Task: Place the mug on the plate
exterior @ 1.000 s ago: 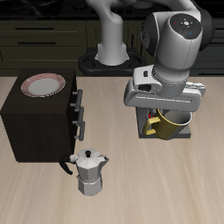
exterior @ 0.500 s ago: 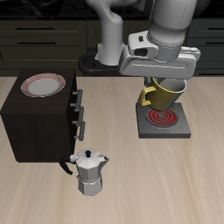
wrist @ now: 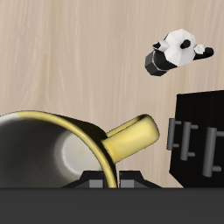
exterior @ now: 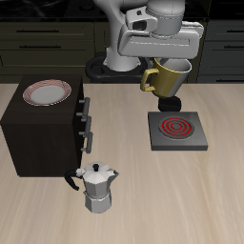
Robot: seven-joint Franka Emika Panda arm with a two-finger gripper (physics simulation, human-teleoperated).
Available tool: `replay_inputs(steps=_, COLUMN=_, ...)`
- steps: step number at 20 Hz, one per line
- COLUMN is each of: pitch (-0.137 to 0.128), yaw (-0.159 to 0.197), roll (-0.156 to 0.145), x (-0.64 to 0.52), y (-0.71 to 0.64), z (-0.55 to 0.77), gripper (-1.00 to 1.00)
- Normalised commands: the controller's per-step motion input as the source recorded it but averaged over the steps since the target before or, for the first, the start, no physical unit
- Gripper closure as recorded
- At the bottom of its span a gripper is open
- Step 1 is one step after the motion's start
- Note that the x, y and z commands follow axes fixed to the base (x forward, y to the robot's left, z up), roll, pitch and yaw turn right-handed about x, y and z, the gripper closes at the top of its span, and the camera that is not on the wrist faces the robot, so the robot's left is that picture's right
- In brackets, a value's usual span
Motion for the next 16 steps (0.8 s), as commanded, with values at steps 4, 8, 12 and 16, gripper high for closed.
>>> replay_inputs(steps=4, pitch=-0.045, yaw=0.024, roll=-0.014, x=-0.26, y=-0.23, z=0.28, gripper=1.0)
replay_inputs(steps=8, pitch=-0.089, yaw=0.09, roll=-0.036, x=-0.24, y=-0.36, z=0.39, gripper=1.0)
replay_inputs(steps=12, pitch=-0.009, yaw=-0.026, roll=-0.054, x=0.07, y=-0.47, z=0.25, gripper=1.0)
replay_inputs(steps=16, pitch=-0.004, yaw=-0.04, roll=-0.046, x=0.07, y=-0.44, z=0.18, gripper=1.0)
